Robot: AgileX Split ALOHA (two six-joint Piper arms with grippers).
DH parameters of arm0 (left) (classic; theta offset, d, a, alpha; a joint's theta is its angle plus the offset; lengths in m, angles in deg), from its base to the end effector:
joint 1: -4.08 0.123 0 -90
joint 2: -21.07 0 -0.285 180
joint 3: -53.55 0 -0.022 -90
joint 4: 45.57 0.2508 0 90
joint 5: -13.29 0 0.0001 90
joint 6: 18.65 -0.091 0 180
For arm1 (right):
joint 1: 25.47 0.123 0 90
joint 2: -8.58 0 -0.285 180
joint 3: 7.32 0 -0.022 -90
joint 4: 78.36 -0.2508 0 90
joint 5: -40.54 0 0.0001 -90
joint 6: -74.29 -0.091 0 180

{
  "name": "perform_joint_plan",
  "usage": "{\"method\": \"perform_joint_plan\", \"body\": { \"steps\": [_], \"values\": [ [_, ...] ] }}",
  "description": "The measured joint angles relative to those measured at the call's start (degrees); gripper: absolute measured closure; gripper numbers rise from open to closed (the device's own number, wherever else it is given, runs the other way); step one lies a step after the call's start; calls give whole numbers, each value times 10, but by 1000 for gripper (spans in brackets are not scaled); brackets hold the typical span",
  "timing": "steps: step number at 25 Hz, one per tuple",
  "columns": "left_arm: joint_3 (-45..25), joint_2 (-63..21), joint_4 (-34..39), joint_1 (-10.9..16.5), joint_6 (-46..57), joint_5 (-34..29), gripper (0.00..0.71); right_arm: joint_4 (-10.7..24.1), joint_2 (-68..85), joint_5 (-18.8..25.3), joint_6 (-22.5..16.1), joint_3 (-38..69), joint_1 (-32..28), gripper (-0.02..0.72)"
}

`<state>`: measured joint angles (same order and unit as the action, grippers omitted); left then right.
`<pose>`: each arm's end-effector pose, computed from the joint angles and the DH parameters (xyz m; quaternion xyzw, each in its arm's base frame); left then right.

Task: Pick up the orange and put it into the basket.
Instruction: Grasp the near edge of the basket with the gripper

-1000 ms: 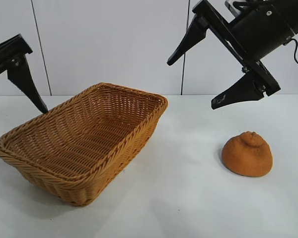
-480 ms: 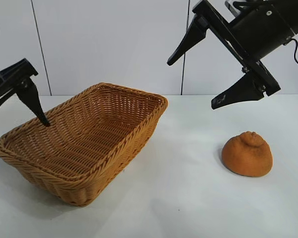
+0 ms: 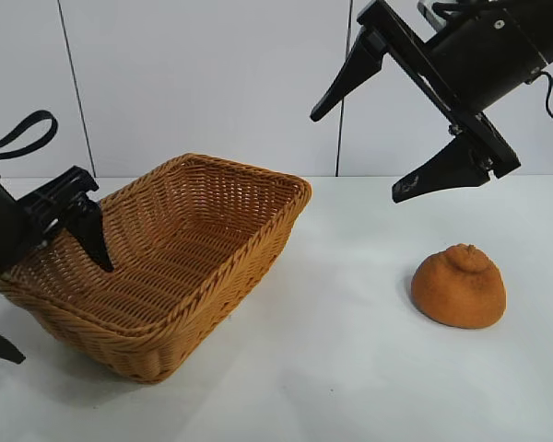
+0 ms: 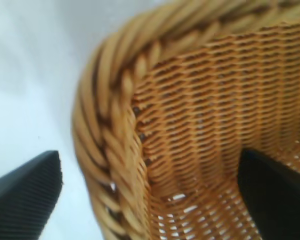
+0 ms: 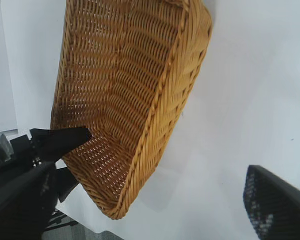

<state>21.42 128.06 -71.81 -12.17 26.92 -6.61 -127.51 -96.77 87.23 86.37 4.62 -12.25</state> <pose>0.2832 -0.0968 0.1374 -0.4318 0.8769 -0.1896 0.0931 0.3234 0.1275 0.2353 0.0373 0.9313 0.3407 0.1233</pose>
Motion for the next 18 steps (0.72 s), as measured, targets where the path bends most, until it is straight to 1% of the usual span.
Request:
{"method": "perform_joint_plan", "body": {
  "steps": [4, 5, 6, 7, 9, 11, 14, 15, 16, 18],
  "values": [
    [0, 23, 0, 0, 2, 5, 37, 0, 0, 0, 0, 0, 0, 10],
    [0, 25, 1, 0, 2, 5, 45, 0, 0, 0, 0, 0, 0, 10],
    [0, 25, 1, 0, 2, 7, 67, 0, 0, 0, 0, 0, 0, 10],
    [0, 25, 0, 0, 2, 11, 106, 0, 0, 0, 0, 0, 0, 10],
    [0, 25, 0, 0, 2, 15, 214, 0, 0, 0, 0, 0, 0, 10],
    [0, 25, -1, 0, 2, 15, 357, 0, 0, 0, 0, 0, 0, 10],
    [-1, 25, -1, 0, 6, 16, 534, 0, 0, 0, 0, 0, 0, 10],
    [-1, 25, -3, 0, 11, 16, 583, 0, 0, 0, 0, 0, 0, 10],
    [-1, 25, -9, 0, 18, 21, 613, 0, 0, 0, 0, 0, 0, 10],
    [-1, 25, -9, 0, 14, 19, 618, 0, 0, 0, 0, 0, 0, 10]
  ]
}}
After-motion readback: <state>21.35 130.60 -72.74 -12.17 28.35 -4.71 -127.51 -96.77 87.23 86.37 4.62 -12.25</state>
